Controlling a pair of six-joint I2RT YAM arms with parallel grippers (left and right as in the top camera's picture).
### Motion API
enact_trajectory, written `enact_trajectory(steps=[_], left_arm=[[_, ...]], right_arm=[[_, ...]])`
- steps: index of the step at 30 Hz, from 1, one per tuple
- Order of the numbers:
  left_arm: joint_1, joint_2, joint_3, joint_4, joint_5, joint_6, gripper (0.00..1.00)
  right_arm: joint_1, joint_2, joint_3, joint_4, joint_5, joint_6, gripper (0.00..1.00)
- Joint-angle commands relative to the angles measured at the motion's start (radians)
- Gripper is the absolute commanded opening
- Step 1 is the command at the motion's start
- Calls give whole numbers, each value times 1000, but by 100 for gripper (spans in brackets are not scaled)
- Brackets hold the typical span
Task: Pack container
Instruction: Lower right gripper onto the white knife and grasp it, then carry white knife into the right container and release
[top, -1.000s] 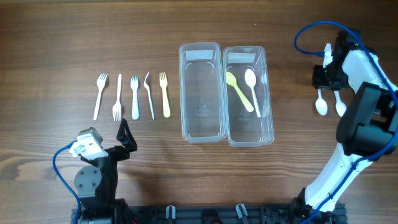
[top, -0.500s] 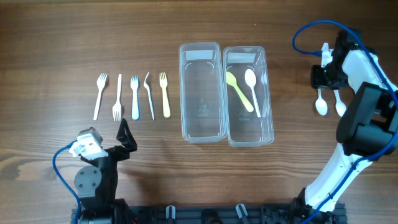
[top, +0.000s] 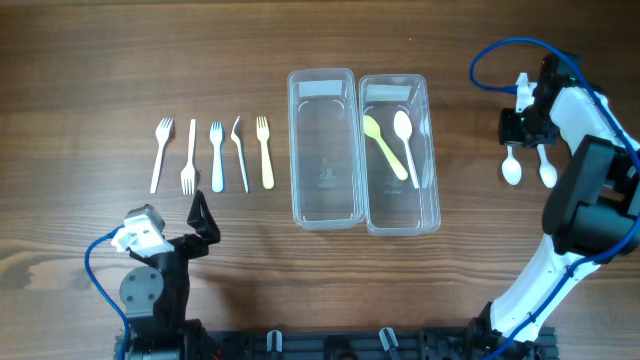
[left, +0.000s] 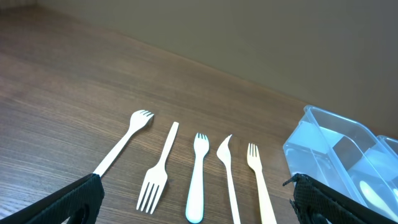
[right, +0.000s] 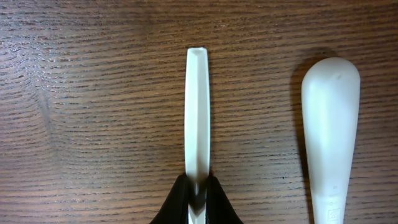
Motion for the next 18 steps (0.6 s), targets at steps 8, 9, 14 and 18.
enact_trajectory(steps=[8, 9, 14, 18], left_arm=[[-5, -6, -7, 2, 16, 24, 100], [-5, -6, -7, 3, 16, 24, 100], [-5, -6, -7, 2, 16, 24, 100], [-5, -6, -7, 3, 16, 24, 100]], right_arm=[[25, -41, 256, -157, -87, 31, 4], [33, -62, 291, -170, -108, 31, 4], [100, -175, 378, -197, -216, 53, 4], [189, -236, 378, -203, -334, 91, 4]])
